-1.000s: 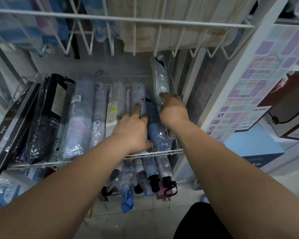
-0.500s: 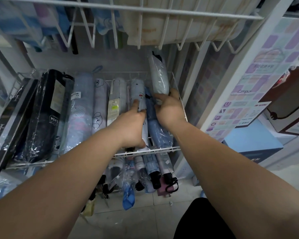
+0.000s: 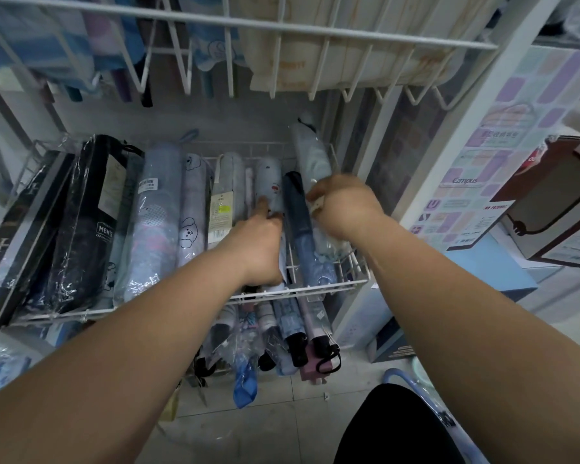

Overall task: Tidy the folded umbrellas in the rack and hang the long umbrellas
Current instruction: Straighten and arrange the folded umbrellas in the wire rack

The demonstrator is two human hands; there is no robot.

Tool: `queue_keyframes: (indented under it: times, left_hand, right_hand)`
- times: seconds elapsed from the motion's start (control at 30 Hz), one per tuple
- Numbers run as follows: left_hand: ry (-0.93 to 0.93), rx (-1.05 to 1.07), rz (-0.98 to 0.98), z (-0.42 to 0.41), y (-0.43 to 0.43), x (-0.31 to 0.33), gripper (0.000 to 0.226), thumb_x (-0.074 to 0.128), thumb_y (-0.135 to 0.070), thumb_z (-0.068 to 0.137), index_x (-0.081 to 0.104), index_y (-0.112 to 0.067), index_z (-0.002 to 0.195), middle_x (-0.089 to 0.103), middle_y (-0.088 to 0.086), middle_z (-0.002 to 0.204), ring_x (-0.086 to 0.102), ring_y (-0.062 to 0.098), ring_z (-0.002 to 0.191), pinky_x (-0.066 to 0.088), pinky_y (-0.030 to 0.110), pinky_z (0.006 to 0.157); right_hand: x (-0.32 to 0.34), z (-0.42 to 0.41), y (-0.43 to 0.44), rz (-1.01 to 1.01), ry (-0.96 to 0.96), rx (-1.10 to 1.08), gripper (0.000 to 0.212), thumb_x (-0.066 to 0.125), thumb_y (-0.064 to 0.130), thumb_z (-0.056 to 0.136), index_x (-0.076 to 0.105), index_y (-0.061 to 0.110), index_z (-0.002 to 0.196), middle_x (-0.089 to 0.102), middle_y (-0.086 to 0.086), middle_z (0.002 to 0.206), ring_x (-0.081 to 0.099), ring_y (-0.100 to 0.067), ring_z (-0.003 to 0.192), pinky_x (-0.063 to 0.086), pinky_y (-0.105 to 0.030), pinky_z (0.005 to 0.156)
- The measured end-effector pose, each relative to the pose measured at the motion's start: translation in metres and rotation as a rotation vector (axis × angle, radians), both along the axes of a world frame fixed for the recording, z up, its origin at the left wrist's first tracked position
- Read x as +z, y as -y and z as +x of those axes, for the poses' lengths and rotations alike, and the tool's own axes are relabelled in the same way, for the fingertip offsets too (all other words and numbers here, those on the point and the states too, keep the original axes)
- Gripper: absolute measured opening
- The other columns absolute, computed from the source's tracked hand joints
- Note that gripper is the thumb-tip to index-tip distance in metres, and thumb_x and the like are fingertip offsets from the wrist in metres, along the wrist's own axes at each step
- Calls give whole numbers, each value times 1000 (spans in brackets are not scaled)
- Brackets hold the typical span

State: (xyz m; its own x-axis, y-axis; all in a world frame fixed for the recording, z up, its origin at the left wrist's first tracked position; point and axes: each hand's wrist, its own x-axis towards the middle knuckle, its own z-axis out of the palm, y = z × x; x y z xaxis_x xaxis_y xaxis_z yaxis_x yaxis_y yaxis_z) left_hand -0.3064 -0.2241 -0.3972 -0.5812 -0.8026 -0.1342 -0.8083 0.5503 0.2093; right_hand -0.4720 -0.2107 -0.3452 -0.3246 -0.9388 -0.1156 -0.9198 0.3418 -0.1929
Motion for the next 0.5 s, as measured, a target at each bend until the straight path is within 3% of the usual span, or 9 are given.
queue_keyframes:
  times: [0.2, 0.3, 0.4, 0.5]
  left_hand:
    - [16, 0, 5, -7, 1, -2, 85, 83, -22, 65, 46, -8, 141, 1, 13, 169, 45, 37, 141, 48, 33, 100]
    - [96, -19, 38, -11, 3, 0, 91, 85, -34, 68, 44, -9, 145, 12, 15, 166, 45, 33, 140, 50, 37, 105]
    - [214, -44, 2, -17, 2, 5, 76, 84, -43, 69, 56, -12, 133, 39, 15, 146, 56, 31, 122, 56, 40, 95]
    - [253, -135, -170, -22, -1, 7, 67, 79, -43, 72, 57, -18, 129, 49, 9, 130, 47, 31, 124, 49, 41, 93]
  right_hand:
    - [-23, 3, -14, -13, -159, 44, 46, 57, 5, 88, 61, 21, 131, 60, -14, 129, 62, -33, 112, 56, -39, 92]
    - [-20, 4, -21, -12, -154, 44, 58, 52, 0, 89, 46, 25, 141, 58, -17, 125, 61, -37, 108, 57, -42, 83]
    - [-22, 6, -29, -46, -166, 54, 68, 53, 3, 93, 27, 28, 151, 55, -20, 127, 61, -40, 107, 57, -44, 78]
    - [-21, 5, -31, -77, -132, 48, 59, 58, 14, 95, 35, 28, 148, 48, -18, 133, 57, -40, 113, 54, -43, 84]
